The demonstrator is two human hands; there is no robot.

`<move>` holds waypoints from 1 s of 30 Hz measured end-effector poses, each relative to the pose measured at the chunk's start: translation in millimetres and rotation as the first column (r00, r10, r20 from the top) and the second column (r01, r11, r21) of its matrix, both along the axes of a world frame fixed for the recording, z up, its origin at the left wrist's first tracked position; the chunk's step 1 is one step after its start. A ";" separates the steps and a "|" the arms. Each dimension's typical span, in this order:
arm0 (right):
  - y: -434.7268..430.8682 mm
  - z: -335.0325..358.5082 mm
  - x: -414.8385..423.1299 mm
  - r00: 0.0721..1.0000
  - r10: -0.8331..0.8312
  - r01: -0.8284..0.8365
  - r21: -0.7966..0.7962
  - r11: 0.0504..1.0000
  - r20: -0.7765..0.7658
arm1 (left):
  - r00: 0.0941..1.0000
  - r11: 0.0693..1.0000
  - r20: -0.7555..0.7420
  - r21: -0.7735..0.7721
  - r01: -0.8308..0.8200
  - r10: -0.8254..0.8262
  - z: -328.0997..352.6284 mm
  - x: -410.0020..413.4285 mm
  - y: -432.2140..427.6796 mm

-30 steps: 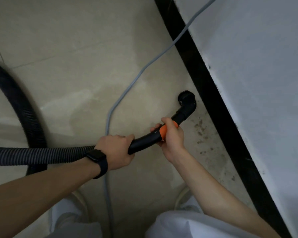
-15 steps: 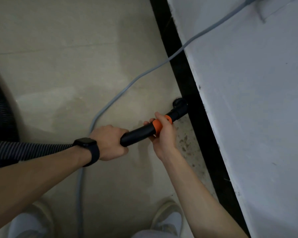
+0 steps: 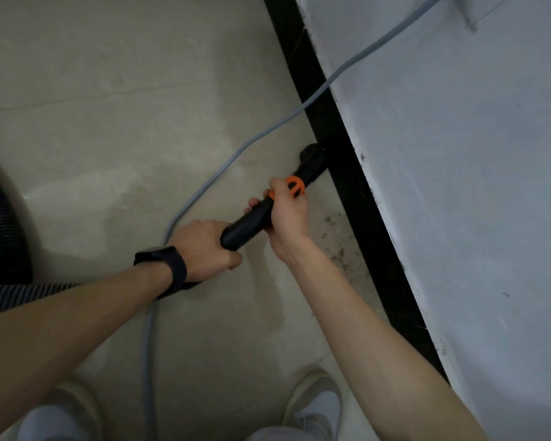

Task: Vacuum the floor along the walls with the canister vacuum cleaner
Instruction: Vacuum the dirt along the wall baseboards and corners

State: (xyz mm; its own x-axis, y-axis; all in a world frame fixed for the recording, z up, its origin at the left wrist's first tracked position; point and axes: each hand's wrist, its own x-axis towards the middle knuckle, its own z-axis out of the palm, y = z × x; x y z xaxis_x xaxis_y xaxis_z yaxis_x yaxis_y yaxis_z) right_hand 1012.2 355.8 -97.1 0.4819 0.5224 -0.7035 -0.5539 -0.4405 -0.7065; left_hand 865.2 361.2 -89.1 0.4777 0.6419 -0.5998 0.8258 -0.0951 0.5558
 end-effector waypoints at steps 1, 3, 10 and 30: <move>-10.4 -2.9 -1.5 0.999 -0.031 0.031 -0.001 1.000 -0.004 | 0.999 0.999 -0.004 0.000 0.036 -0.036 0.3 -2.5 -6.0; -32.8 -6.2 -4.8 0.995 -0.102 0.102 0.009 0.995 -0.014 | 0.992 0.992 -0.022 0.015 0.127 -0.127 0.4 -7.7 -18.3; -38.7 -5.6 -7.2 0.988 -0.146 0.147 0.032 0.989 -0.042 | 0.990 0.990 -0.019 0.026 0.138 -0.137 3.6 -13.2 -21.7; -27.6 19.5 4.2 0.975 -0.074 0.086 0.051 0.995 -0.211 | 0.972 0.966 -0.094 0.125 0.227 -0.216 8.4 -23.5 -0.6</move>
